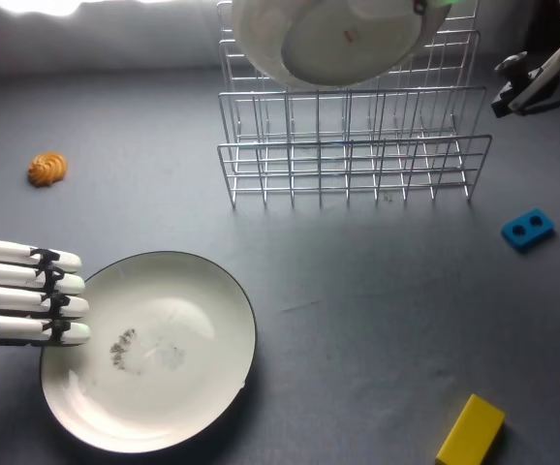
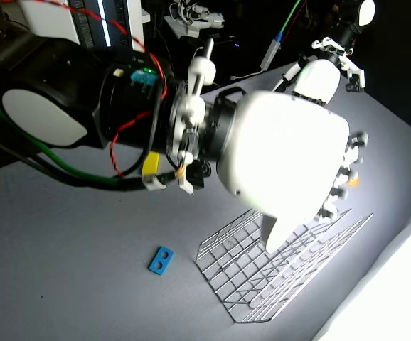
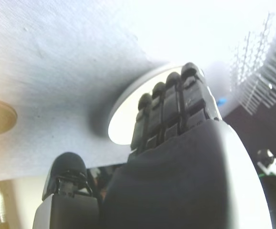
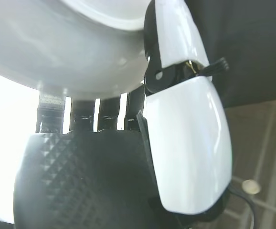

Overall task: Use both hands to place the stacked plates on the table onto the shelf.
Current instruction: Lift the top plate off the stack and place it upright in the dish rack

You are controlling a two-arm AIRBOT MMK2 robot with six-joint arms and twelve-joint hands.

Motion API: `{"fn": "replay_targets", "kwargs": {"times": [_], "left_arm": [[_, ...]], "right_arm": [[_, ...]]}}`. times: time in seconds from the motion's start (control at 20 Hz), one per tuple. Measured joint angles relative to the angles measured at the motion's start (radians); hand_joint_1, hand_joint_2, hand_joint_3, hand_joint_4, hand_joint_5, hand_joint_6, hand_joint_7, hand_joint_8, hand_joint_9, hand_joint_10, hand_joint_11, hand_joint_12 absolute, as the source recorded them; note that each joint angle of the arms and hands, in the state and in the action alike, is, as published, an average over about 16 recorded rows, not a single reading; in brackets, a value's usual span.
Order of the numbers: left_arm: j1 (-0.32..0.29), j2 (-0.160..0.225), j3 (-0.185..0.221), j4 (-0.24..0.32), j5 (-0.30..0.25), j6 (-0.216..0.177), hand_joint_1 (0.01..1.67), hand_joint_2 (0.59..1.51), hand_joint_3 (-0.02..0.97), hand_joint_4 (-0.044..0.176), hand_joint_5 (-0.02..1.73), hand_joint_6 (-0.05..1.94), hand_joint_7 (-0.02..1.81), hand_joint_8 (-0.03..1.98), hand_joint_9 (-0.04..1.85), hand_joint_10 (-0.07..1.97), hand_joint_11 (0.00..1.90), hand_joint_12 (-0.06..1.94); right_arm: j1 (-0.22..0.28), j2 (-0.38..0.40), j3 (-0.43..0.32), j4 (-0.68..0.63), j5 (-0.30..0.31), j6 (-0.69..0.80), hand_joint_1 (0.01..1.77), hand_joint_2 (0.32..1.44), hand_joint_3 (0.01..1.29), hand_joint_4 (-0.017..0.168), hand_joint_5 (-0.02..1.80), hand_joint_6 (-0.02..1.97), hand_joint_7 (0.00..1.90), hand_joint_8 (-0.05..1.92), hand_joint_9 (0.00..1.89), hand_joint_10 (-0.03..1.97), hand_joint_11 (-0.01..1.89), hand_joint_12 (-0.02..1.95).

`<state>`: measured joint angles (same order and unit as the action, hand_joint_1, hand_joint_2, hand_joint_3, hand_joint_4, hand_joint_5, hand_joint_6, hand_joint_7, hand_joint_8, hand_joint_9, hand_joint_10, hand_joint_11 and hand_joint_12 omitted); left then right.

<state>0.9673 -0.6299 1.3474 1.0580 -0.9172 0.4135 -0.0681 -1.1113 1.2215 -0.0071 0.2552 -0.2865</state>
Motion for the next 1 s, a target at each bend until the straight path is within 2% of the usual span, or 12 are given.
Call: {"fn": "replay_targets", "kwargs": {"times": [0.6,1.0], "left_arm": [[0.071,-0.002,-0.069,-0.103,0.085,-0.002,0.02,1.174,0.017,-0.004,0.06,-0.01,0.08,0.01,0.03,-0.02,0.02,0.00],[0.114,-0.001,-0.099,-0.159,0.115,-0.008,0.02,1.177,0.017,-0.011,0.05,-0.02,0.07,0.00,0.03,-0.02,0.02,-0.01]], "right_arm": [[-0.029,-0.056,0.110,0.003,-0.041,0.100,1.29,1.03,0.01,-0.007,0.93,0.90,1.04,1.01,1.04,0.99,0.86,1.42],[-0.068,-0.102,0.186,0.020,-0.058,0.126,1.28,1.03,0.01,-0.008,0.91,0.92,1.03,1.01,1.05,0.93,0.87,1.36]]}}
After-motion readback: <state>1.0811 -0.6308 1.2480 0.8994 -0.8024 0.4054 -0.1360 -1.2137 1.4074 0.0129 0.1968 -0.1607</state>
